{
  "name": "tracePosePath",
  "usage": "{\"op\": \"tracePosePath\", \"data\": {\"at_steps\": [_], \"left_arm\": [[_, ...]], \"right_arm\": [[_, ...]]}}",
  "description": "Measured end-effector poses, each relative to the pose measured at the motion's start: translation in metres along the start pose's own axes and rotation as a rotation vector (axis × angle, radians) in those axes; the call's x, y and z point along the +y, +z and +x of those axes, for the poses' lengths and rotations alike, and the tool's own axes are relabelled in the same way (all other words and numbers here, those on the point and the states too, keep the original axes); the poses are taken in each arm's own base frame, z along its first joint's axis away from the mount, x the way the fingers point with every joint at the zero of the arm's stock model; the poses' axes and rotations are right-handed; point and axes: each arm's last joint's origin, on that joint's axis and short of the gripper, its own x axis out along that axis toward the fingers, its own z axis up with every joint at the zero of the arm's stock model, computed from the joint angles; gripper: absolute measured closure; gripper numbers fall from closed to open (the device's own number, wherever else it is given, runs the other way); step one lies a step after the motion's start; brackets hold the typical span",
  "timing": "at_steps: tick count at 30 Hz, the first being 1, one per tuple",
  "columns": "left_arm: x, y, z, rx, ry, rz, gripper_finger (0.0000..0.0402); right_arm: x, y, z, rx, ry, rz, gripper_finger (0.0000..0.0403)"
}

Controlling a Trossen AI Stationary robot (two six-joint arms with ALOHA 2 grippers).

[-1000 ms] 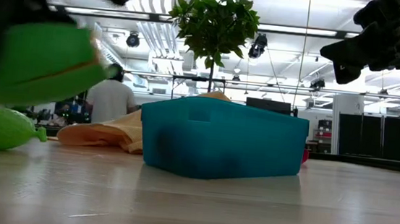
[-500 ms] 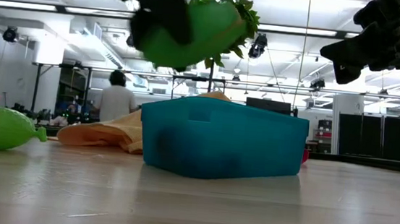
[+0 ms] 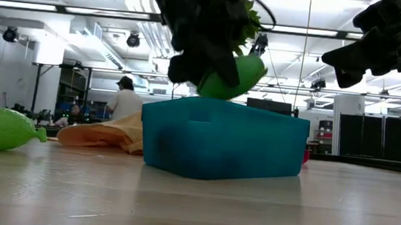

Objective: Pick and placing Produce into tupperware
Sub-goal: Put the green corn into the blue bin, then put the green melon into the blue bin

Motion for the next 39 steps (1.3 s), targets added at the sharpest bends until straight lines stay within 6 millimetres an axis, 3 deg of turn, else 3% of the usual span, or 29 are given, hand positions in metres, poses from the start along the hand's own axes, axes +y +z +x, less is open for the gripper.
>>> {"op": "tracePosePath", "data": {"at_steps": [6, 12, 17, 25, 30, 39], "left_arm": [[0.008, -0.003, 0.021, 0.051, -0.008, 0.001, 0.0217], [0.013, -0.007, 0.028, 0.079, 0.009, 0.001, 0.0217], [0.012, -0.005, 0.027, 0.071, 0.004, 0.047, 0.0213], [0.011, -0.001, 0.027, 0.022, 0.015, 0.158, 0.0158], [0.009, 0.004, 0.026, -0.025, -0.004, 0.170, 0.0147], [-0.008, 0.004, 0.003, -0.044, -0.066, 0.248, 0.0146]], "right_arm": [[0.000, -0.002, 0.000, 0.021, -0.002, 0.001, 0.0394], [0.000, -0.003, 0.001, 0.032, -0.003, 0.002, 0.0394], [0.000, -0.004, 0.001, 0.036, -0.004, 0.009, 0.0394], [0.000, -0.004, 0.001, 0.036, -0.004, 0.009, 0.0394], [0.000, -0.004, 0.001, 0.036, -0.004, 0.009, 0.0394], [-0.001, -0.004, 0.001, 0.044, -0.005, 0.006, 0.0394]]}}
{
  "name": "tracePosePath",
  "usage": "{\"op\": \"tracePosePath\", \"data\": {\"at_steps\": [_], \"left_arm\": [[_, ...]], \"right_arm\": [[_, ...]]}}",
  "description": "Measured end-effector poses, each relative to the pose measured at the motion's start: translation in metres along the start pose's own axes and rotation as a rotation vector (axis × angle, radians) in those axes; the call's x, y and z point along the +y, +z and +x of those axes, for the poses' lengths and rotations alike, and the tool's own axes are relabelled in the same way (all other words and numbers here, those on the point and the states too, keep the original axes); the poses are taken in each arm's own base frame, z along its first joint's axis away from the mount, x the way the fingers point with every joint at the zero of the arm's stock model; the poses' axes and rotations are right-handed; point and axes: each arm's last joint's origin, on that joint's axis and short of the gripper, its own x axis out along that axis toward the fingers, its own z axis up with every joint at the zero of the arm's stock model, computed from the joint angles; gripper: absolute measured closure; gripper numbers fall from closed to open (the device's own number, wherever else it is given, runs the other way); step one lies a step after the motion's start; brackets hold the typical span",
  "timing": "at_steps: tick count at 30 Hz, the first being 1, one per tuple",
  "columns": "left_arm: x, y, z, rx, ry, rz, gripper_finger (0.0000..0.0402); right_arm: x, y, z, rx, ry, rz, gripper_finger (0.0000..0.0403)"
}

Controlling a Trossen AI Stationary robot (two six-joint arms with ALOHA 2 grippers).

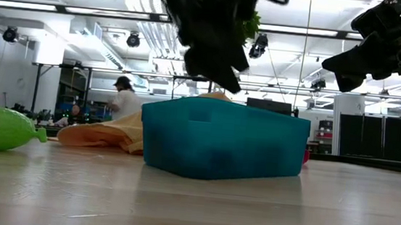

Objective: Pick and placing Produce into tupperware
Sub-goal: Put the green melon into the blue bin

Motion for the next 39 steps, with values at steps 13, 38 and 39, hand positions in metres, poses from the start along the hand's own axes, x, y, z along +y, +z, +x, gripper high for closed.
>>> {"op": "tracePosePath", "data": {"at_steps": [13, 38, 39], "left_arm": [[-0.058, -0.040, -0.062, 0.231, 0.175, -0.061, 0.0146], [-0.045, -0.124, -0.101, 0.500, 0.474, -0.576, 0.0144], [-0.045, -0.124, -0.101, 0.514, 0.472, -0.617, 0.0142]], "right_arm": [[0.000, -0.001, 0.000, 0.014, -0.001, 0.004, 0.0394], [0.000, -0.001, 0.000, 0.014, -0.002, 0.002, 0.0394], [0.000, -0.001, 0.000, 0.014, -0.002, 0.003, 0.0394]]}}
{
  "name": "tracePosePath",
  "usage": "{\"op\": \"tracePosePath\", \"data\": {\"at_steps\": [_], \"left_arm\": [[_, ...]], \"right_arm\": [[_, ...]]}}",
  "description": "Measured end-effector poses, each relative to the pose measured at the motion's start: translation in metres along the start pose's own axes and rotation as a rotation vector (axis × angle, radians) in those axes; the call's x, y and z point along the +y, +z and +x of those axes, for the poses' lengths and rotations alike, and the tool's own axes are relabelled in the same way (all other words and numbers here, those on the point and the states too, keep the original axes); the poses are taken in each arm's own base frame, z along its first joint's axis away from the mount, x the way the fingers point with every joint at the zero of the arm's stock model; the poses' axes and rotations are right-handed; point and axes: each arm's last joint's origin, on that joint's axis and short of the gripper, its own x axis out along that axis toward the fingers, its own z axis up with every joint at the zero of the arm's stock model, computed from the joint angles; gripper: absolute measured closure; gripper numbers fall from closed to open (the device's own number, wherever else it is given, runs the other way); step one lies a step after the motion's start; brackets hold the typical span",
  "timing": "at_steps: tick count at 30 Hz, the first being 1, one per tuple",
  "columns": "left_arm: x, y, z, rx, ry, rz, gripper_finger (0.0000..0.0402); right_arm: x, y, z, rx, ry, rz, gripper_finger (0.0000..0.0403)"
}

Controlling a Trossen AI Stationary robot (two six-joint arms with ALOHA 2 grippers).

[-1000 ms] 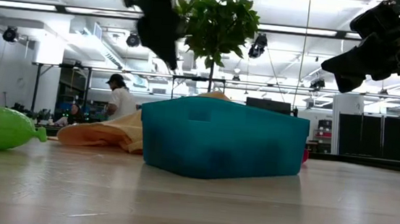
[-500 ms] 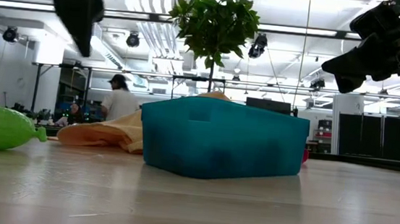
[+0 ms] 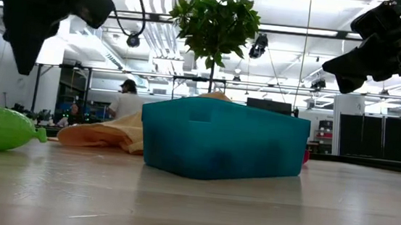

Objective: Pick and placing Produce into tupperware
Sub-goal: Put the green melon into the blue bin

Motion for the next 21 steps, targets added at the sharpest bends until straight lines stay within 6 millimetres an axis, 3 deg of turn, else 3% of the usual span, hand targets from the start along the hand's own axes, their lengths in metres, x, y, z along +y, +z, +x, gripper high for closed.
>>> {"op": "tracePosePath", "data": {"at_steps": [9, 21], "left_arm": [[-0.004, 0.001, 0.010, 0.062, 0.022, 0.018, 0.0091], [-0.014, 0.005, 0.034, 0.111, 0.103, 0.086, 0.0088]], "right_arm": [[0.000, 0.000, 0.000, -0.001, 0.000, -0.005, 0.0394], [0.000, 0.000, 0.000, 0.000, 0.000, -0.006, 0.0394]]}}
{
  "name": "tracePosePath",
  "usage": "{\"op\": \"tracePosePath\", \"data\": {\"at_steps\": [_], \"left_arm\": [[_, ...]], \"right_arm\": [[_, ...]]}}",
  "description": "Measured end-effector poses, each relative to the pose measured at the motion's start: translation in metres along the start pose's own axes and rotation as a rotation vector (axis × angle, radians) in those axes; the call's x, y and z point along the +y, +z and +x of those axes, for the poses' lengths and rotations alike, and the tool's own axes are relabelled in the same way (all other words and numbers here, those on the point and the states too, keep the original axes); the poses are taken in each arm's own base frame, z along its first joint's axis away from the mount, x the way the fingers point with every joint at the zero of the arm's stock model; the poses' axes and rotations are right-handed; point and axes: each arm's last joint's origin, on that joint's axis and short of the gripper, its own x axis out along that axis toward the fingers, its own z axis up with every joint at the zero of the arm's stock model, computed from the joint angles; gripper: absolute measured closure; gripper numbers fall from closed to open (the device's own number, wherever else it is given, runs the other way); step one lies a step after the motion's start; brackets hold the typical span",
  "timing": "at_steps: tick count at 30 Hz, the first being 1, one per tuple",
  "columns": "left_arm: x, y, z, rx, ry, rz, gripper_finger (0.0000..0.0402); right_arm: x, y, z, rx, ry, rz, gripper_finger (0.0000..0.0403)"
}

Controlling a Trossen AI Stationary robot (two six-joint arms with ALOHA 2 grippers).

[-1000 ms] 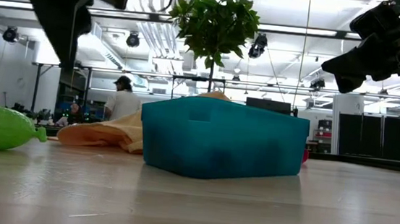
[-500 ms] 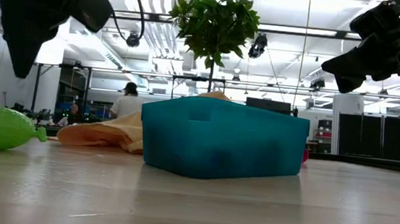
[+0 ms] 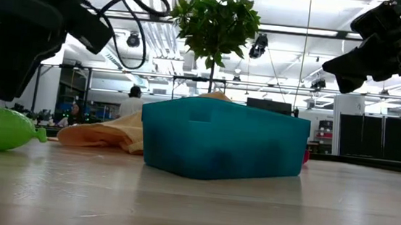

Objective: Pick and placing Produce into tupperware
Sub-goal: Put the green melon into the blue bin

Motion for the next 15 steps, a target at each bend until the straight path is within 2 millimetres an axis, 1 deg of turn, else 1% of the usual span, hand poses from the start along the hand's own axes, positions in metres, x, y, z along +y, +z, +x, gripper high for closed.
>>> {"op": "tracePosePath", "data": {"at_steps": [9, 15], "left_arm": [[-0.005, 0.003, 0.011, 0.018, 0.027, 0.027, 0.0088], [-0.009, 0.006, 0.021, 0.044, 0.064, 0.030, 0.0088]], "right_arm": [[0.000, 0.000, 0.000, 0.000, 0.000, 0.000, 0.0394], [0.000, 0.000, 0.000, 0.000, 0.000, 0.000, 0.0394]]}}
